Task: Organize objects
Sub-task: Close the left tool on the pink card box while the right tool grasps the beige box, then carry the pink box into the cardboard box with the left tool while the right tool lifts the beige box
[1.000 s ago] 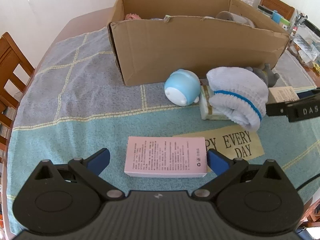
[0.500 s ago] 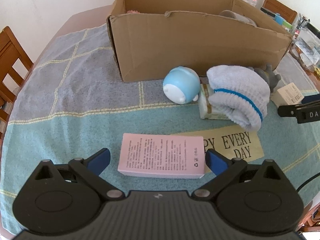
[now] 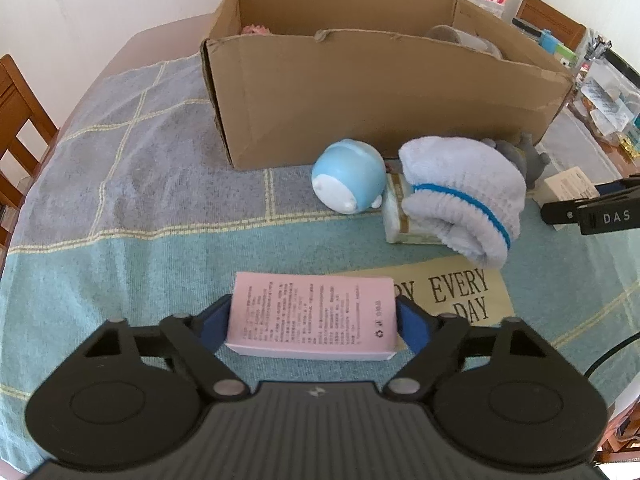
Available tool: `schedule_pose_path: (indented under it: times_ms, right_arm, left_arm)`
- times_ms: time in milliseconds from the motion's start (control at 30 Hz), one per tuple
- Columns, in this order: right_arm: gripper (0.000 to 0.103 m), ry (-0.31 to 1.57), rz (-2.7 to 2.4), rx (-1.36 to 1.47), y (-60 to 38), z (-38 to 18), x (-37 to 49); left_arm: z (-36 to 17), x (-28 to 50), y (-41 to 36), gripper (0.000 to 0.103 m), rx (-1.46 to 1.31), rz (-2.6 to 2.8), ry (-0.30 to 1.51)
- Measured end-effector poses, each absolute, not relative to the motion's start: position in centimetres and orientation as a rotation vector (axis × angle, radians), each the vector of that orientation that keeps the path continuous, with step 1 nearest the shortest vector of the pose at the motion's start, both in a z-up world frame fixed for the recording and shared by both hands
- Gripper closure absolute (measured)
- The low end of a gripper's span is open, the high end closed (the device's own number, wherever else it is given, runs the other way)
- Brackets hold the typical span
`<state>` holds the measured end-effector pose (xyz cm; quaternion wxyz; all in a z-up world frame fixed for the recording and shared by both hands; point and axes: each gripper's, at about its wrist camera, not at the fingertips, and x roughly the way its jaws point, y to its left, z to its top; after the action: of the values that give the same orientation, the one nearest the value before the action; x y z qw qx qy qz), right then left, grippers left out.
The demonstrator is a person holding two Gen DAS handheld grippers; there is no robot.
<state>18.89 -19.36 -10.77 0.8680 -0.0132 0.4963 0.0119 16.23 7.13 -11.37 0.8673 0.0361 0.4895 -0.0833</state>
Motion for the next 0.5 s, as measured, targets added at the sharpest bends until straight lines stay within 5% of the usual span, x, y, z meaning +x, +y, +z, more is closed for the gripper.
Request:
schedule_pose_path:
  times_ms: [500]
  right_arm:
    - [0.02, 1.043, 0.093, -0.045, -20.0, -7.1, 18.0]
  left_arm:
    - [-7.3, 16.5, 7.2, 0.022, 0.085, -0.258, 1.018]
